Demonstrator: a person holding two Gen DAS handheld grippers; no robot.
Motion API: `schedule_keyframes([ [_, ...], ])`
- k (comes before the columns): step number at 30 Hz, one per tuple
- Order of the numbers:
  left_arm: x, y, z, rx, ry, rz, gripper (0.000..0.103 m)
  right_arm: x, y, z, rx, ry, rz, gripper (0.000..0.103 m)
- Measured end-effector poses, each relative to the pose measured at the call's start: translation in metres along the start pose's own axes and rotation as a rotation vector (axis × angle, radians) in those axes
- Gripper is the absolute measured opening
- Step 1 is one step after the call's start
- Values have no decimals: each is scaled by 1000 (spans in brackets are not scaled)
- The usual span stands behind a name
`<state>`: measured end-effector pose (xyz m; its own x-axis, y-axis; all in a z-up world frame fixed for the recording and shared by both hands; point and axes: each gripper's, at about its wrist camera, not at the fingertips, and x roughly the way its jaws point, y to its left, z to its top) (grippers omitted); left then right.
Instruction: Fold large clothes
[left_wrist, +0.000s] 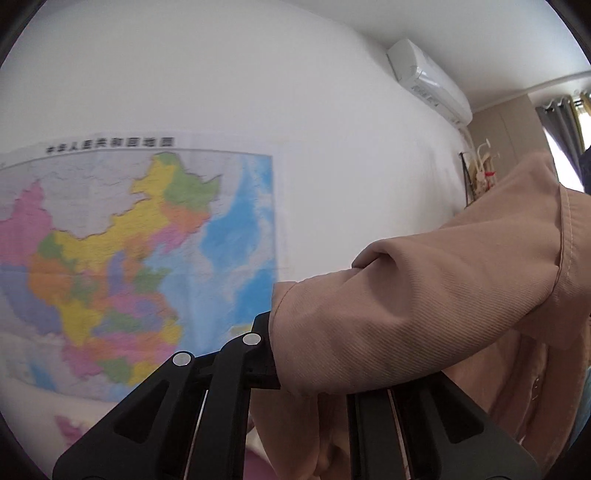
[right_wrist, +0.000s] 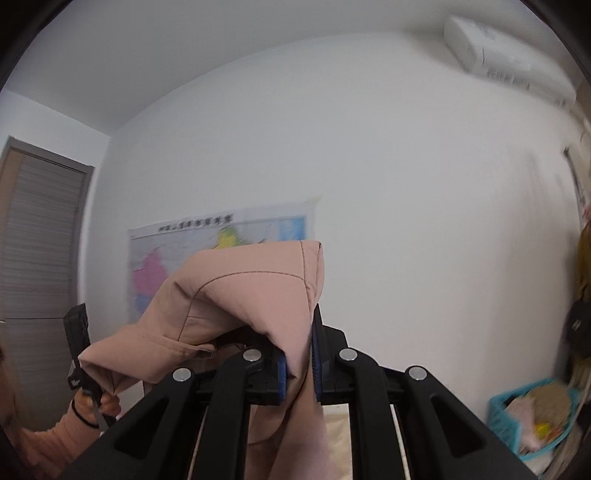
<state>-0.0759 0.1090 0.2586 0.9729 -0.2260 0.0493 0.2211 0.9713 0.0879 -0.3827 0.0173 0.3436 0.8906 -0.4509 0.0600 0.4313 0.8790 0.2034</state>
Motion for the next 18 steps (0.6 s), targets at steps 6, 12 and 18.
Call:
schedule_keyframes([
  [6, -100, 24, -19, -4, 94, 105, 10, 5, 39, -58, 71, 110, 189, 10],
  [12, -171, 34, -8, -2, 143, 198, 9, -12, 88, -73, 41, 91, 341, 10],
  [18, -143, 68, -13, -87, 225, 215, 9, 56, 62, -96, 144, 174, 343, 11],
])
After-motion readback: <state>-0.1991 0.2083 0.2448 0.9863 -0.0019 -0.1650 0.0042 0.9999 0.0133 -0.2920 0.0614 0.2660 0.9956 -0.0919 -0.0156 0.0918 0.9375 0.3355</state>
